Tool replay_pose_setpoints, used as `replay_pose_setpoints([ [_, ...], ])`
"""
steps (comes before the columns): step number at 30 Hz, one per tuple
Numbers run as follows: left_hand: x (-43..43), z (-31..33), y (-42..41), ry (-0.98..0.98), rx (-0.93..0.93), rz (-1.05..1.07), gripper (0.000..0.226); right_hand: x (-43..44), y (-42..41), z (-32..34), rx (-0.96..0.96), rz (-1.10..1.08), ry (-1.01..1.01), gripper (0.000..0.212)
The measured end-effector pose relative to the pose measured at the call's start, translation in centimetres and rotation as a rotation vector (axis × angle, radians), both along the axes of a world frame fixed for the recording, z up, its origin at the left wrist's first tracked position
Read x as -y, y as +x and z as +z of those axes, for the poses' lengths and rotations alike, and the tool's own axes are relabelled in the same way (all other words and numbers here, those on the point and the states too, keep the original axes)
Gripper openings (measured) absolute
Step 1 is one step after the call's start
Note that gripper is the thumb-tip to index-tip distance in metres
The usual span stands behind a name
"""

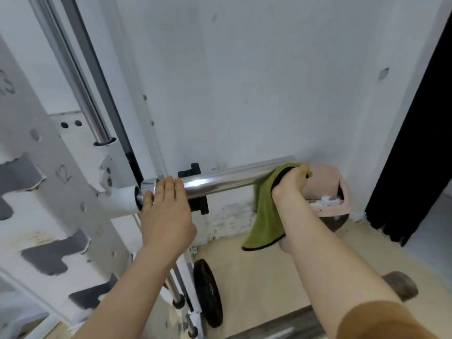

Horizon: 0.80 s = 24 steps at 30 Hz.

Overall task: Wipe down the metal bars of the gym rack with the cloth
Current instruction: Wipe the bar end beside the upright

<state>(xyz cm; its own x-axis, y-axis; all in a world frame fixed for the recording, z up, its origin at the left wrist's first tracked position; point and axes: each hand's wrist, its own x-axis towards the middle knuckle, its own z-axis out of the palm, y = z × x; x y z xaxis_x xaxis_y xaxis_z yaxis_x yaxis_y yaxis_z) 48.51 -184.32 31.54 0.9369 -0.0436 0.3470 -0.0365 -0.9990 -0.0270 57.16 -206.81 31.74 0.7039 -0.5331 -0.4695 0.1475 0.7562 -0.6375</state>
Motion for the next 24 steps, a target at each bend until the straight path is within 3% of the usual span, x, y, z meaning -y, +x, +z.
replay_pose_setpoints([
  [4, -0.2, 0.3, 0.2, 0.03, -0.017, -0.01, 0.083, -2.7, -1.2, 1.2, 0.081, -0.027, 0.262, 0.058],
  [10, -0.6, 1.2, 0.1, -0.083, -0.046, -0.077, 0.075, -14.1, -4.9, 1.5, 0.101, 0.324, 0.446, 0.073],
  [12, -1.2, 1.4, -0.5, -0.337, -0.001, -0.141, 0.067, -16.8, -5.8, 1.1, 0.143, 0.439, 0.515, 0.077],
  [15, -1.9, 0.9, -1.9, -0.869, 0.068, -0.113, 0.071, -18.4, -6.8, 0.2, 0.198, 0.621, 0.482, 0.079],
  [17, -2.1, 0.3, -2.4, -0.987, 0.155, -0.036, 0.07, -18.9, -7.3, -0.3, 0.203, 0.745, 0.34, 0.073],
  [20, -1.8, -0.2, -2.3, -0.787, 0.181, 0.003, 0.074, -18.9, -8.5, -1.6, 0.22, 0.869, 0.052, 0.049],
  [24, -1.9, 0.6, -1.0, -0.491, 0.059, 0.031, 0.081, -16.6, -8.5, -2.5, 0.244, 0.916, -0.047, 0.04],
])
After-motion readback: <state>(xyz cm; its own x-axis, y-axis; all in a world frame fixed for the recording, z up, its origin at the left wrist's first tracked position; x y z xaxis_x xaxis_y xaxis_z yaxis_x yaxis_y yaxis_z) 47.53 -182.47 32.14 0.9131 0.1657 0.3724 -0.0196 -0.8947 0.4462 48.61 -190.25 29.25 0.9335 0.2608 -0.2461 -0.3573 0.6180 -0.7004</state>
